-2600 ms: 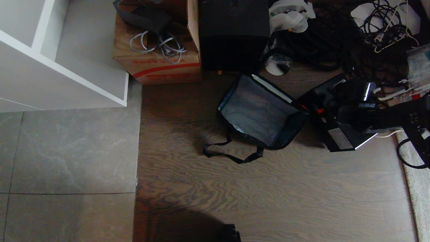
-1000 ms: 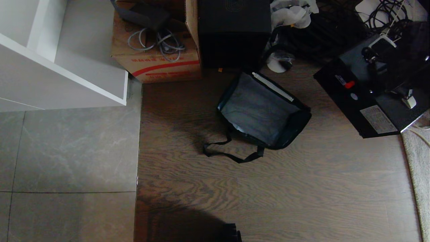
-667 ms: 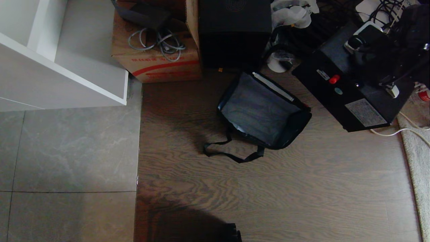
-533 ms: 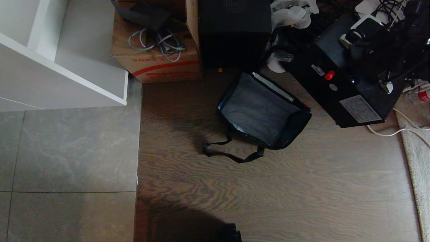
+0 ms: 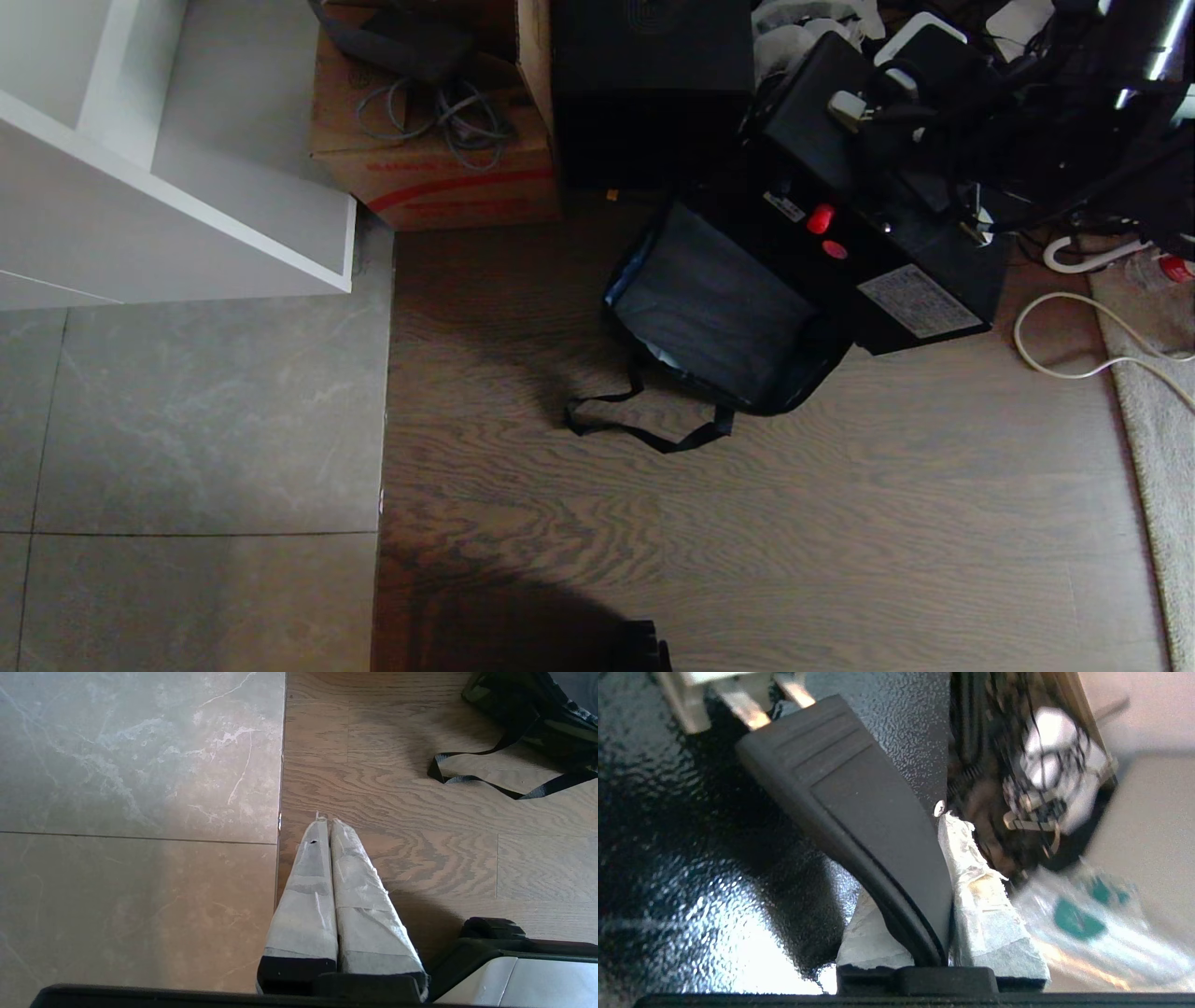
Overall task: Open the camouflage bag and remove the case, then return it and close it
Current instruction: Place the black box back
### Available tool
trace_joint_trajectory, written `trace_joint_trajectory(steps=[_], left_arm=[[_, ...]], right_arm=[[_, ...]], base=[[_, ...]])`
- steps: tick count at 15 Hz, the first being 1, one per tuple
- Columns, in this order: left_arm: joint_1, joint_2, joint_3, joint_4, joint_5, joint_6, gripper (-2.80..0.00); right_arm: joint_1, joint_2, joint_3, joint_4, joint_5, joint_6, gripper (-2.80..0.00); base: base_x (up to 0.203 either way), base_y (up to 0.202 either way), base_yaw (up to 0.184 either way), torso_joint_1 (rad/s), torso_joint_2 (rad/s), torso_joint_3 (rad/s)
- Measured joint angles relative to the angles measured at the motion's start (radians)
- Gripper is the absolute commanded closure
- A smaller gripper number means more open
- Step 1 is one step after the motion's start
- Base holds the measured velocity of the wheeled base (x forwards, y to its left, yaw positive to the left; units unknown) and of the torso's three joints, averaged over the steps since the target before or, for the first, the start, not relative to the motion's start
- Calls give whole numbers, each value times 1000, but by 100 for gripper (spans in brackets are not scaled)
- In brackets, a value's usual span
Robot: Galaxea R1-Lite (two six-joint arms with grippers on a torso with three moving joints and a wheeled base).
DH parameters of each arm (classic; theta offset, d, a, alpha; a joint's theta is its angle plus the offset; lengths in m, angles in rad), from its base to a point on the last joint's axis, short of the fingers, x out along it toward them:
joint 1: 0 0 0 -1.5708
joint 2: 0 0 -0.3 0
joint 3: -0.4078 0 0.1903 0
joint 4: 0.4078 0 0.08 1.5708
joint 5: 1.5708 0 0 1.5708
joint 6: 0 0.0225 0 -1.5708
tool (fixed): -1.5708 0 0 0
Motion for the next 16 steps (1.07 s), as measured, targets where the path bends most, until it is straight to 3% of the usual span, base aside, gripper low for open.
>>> trace_joint_trajectory(steps=[8,16], left_arm=[[0,0,0,0,0,0,0],[0,0,0,0,0,0,0]], right_arm=[[150,56,14,4,-1,6,0],[196,97,17,4,3,9,0]], base=[[0,0,0,0,0,0],[0,0,0,0,0,0]])
